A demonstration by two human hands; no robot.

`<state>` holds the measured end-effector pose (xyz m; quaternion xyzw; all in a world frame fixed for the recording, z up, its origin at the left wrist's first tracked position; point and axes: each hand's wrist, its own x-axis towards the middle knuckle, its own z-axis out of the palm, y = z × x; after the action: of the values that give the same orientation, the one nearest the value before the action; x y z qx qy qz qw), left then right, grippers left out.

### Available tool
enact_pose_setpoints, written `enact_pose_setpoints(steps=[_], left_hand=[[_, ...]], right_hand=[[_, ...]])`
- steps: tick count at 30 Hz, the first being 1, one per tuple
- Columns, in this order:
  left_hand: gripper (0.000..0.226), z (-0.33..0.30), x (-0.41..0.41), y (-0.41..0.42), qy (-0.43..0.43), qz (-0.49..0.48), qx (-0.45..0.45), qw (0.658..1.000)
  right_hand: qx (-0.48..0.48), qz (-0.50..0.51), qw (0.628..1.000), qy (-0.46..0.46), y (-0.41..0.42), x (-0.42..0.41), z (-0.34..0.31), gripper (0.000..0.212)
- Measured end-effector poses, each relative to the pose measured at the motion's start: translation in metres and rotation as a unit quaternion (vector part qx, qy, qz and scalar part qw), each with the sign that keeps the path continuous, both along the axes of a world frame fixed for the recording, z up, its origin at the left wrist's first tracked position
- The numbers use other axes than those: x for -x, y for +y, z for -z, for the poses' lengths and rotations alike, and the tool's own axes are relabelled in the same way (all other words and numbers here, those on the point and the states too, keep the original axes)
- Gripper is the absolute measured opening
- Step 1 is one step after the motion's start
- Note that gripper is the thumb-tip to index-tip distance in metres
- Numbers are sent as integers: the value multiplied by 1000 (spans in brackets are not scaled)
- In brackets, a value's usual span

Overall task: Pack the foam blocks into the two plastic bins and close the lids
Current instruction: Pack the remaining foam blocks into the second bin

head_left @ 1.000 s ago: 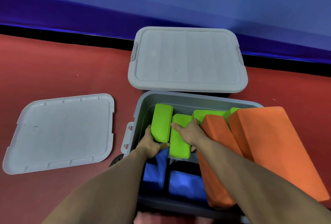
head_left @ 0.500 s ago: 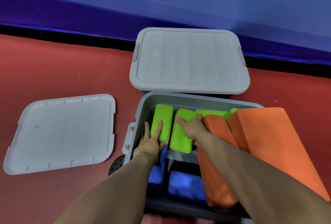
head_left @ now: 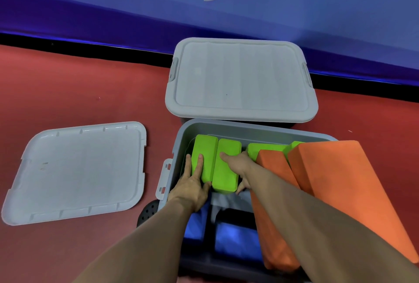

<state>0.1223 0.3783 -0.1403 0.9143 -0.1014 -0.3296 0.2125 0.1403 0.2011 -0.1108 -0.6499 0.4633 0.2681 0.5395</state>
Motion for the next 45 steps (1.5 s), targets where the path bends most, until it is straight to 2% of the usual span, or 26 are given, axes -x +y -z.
enact_pose_setpoints(steps=[4,8,18,27,32,35,40,45], left_hand=[[82,2,2,-1,5,-18,14,1000],[85,5,2,-1,3,-27,31,999],[88,2,-3,0,6,-22,38,999],[92,-13,-3,-2,31,-21,63,997],[90,-43,1,-9,-22,-6,42,999],[89,-74,5,-19,-40,9,59,997],[86,-132,25,-35,-43,66,109,991],[79,-160,59,-40,-62,58,112,990]], right_hand=[[-4,-18,1000,-3,-4,2,1,75],[18,-46,999,-17,-5,-4,13,66],[105,-108,988,-38,2,-10,13,98],[193,-201,956,-96,1,14,-24,88],[285,-265,902,-188,-2,68,-71,77],[337,-290,870,-214,-10,105,-96,75],[346,-273,876,-198,-28,155,-119,82],[346,-290,870,-198,-44,194,-132,86]])
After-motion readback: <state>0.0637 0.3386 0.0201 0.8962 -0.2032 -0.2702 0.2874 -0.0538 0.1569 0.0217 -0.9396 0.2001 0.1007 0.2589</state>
